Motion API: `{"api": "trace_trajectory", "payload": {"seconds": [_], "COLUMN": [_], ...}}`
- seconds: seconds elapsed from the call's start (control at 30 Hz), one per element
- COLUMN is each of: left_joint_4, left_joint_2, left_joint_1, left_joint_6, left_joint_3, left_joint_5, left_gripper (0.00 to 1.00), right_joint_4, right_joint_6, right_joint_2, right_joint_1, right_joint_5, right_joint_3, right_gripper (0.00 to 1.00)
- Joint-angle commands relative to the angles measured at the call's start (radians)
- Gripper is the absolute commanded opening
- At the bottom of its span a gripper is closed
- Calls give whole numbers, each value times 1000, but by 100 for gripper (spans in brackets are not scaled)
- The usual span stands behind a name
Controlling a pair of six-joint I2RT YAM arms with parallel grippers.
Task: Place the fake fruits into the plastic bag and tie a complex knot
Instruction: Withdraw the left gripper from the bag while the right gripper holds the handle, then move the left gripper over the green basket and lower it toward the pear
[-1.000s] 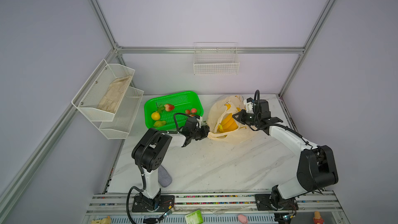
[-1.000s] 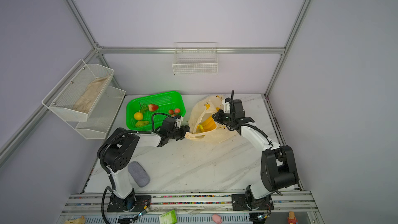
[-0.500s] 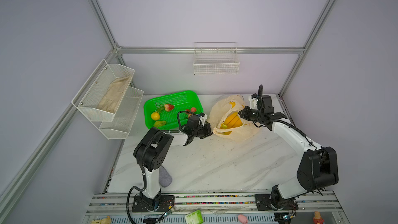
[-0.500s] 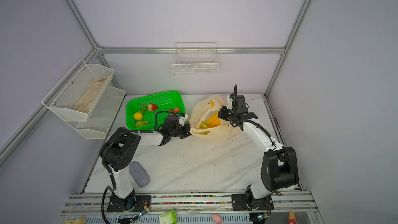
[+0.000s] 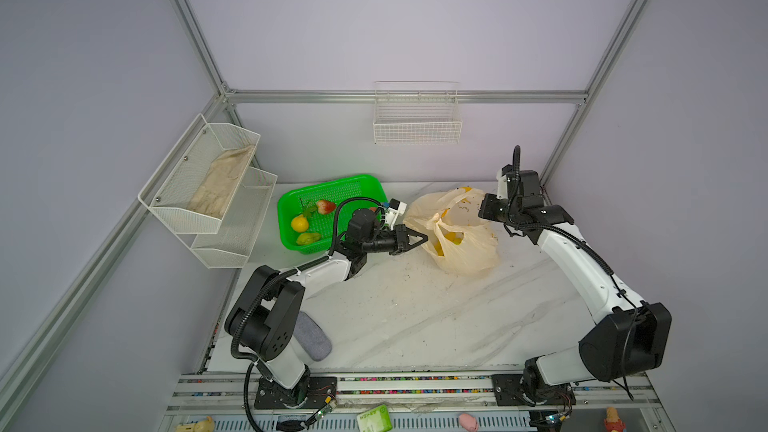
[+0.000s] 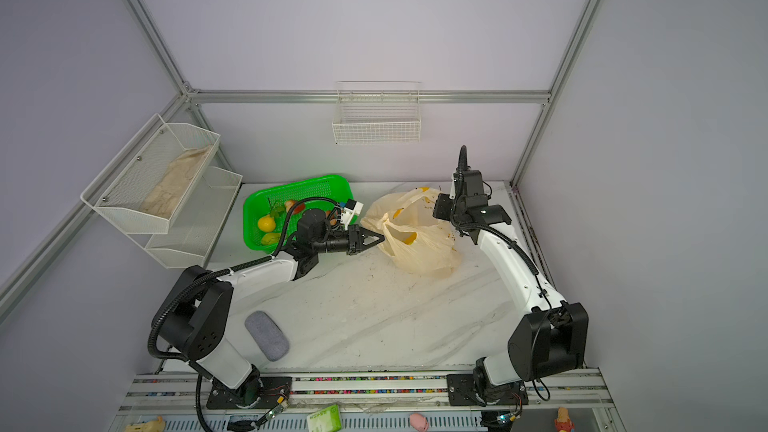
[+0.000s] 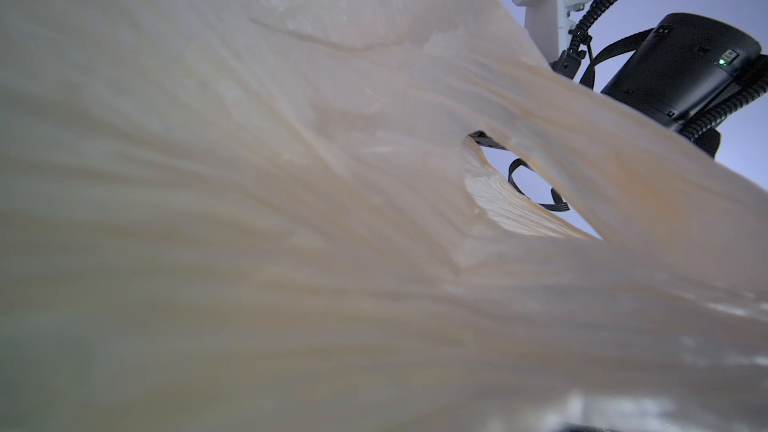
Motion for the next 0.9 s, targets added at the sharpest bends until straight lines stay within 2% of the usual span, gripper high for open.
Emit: {"api": "trace_trajectory", "payload": {"seconds": [0.0, 0.1, 0.23, 0.4, 0.53, 0.67, 0.77, 0.87], "left_joint_4": [-178, -327, -429, -550, -649, -710, -812, -928], "left_joint_2": [-66, -91, -153, -292, -332, -257, -114, 23], "left_joint_1": [30, 43, 86, 201, 287, 350, 399, 419], "left_joint_6": [127, 263, 344, 406, 462, 528, 601, 651], "left_joint_3": [2, -4, -27, -30, 27, 141, 286, 429], "left_joint_5": [-39, -136, -209, -372, -603, -752, -840, -1016], "left_gripper": [2, 13, 42, 55, 63, 71, 72, 76], "right_joint_4": [11, 57, 116, 153, 185, 207, 226, 231], "right_joint_6": [-13, -4, 26, 34, 36, 35, 31, 24], "right_joint_2": [18, 29, 34, 28, 22, 19, 20, 22], "right_joint_1": [-5, -4, -4, -5, -4, -6, -5, -5], "right_joint_5": [-77, -160, -258, -290, -311, -318, -338, -346], "right_joint_3": [3, -20, -53, -77, -105, -121, -131, -132], "right_gripper": [0, 0, 0, 0, 0, 0, 0, 0]}}
